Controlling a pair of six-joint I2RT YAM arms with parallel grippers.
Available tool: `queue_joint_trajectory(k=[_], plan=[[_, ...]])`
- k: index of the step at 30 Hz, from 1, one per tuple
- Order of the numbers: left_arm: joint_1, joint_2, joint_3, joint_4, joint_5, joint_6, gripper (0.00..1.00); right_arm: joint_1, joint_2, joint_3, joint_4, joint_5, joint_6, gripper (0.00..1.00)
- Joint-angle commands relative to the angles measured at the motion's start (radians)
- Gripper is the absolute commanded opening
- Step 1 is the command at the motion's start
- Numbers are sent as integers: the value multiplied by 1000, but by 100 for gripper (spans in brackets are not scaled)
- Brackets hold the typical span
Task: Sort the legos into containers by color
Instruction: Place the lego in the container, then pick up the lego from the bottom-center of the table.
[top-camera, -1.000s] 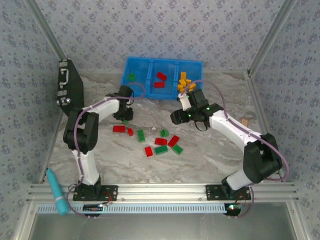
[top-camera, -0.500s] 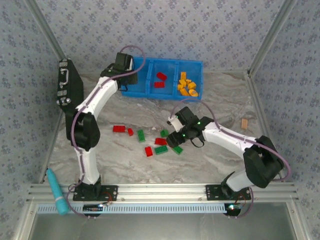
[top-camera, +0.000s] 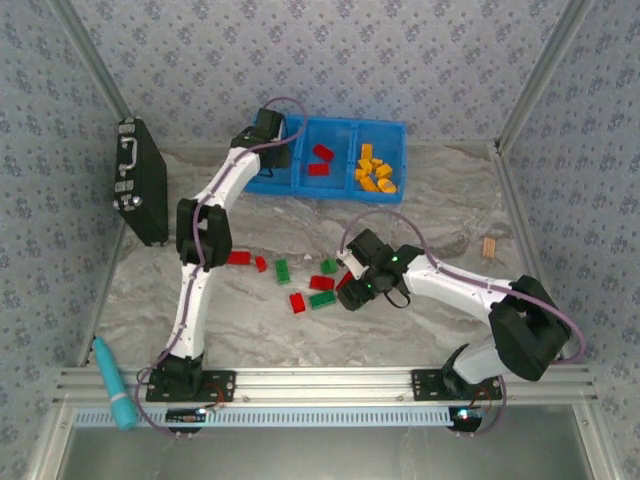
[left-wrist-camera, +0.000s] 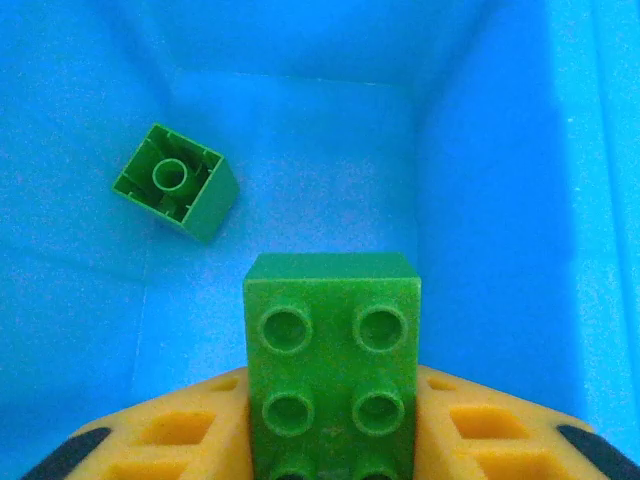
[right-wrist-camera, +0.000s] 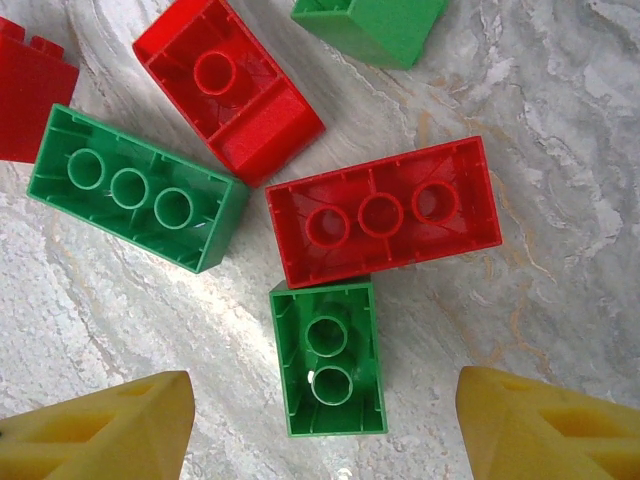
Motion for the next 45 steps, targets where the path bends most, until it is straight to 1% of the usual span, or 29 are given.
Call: queue_joint_trajectory(k=[1,4,7,12,15,18,22,26,28,30,33,37,41,45], plan=[[7,-1,67,-44,28,-7,44,9,35,5,-16,31,21,72],[7,-2,64,-55,33,-8,50,12,85,29,-30,26,20,72],[6,-7,65,-64,28,-3,59,8,130,48,-31,6,28,73],[7,-50,89,-101,32,32,62,18,182,73,-41,15,33,72],[6,-108,87,-119,31,60,62,21,196,80,-46,25,40,66],[7,-186,66,-135,35,85,62,24,211,88,-57,33,45,57],[7,-324,-44,-128,41,120,63,30,222,103,-78,43,43,43],[15,-474,-198,-109,60,133,64,32,237,145,-151,58,28,35],[20,-565,-305,-84,65,145,65,31,232,173,-197,61,23,32],[30,-647,-396,-66,62,154,66,27,216,204,-245,51,21,31],[64,-769,-556,-31,78,134,67,4,183,274,-310,9,17,30],[117,-889,-696,-37,94,102,68,-47,166,446,-371,-2,-4,29],[171,-953,-776,-73,122,88,68,-115,190,605,-353,9,-29,29],[195,-979,-838,-77,134,90,68,-175,259,764,-298,80,-106,29]])
